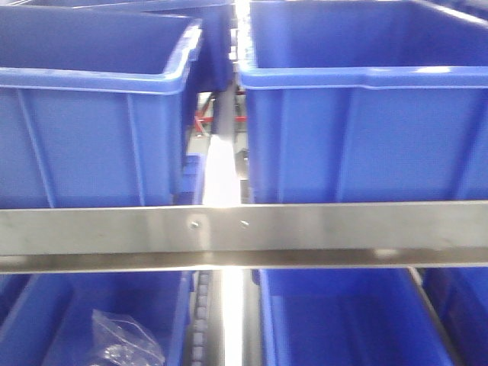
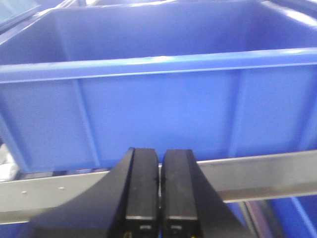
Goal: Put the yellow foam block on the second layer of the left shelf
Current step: 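Drive up to the shelf rack facing the blue bins, then extend the right gripper with the cube into the blue bin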
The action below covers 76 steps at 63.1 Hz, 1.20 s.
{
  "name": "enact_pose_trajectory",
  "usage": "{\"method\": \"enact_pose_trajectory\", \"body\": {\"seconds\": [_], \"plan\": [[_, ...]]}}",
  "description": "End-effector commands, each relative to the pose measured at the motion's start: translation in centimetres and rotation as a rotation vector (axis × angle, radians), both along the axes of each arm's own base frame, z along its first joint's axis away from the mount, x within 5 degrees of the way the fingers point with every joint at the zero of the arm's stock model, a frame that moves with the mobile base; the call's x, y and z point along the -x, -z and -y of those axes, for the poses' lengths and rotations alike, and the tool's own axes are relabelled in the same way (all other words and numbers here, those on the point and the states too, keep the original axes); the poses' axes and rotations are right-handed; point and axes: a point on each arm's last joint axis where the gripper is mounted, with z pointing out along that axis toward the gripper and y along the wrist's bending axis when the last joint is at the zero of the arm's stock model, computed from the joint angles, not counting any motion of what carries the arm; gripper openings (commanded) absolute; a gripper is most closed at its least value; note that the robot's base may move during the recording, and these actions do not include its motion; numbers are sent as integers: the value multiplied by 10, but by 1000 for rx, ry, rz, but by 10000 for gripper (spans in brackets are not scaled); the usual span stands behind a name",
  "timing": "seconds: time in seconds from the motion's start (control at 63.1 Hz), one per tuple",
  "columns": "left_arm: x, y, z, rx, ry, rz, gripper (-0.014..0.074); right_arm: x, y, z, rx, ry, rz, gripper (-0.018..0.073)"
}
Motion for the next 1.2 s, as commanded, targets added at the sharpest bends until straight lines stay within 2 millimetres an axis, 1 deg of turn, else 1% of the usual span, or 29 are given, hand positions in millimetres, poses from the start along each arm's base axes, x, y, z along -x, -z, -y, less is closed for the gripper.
{"method": "enact_pose_trajectory", "body": {"seconds": [0.0,1.189], "plan": [[0,1,2,9,26,69,136,0,-17,0,-3,2,103,340],[0,1,2,9,26,69,136,0,-17,0,-3,2,103,340]]}}
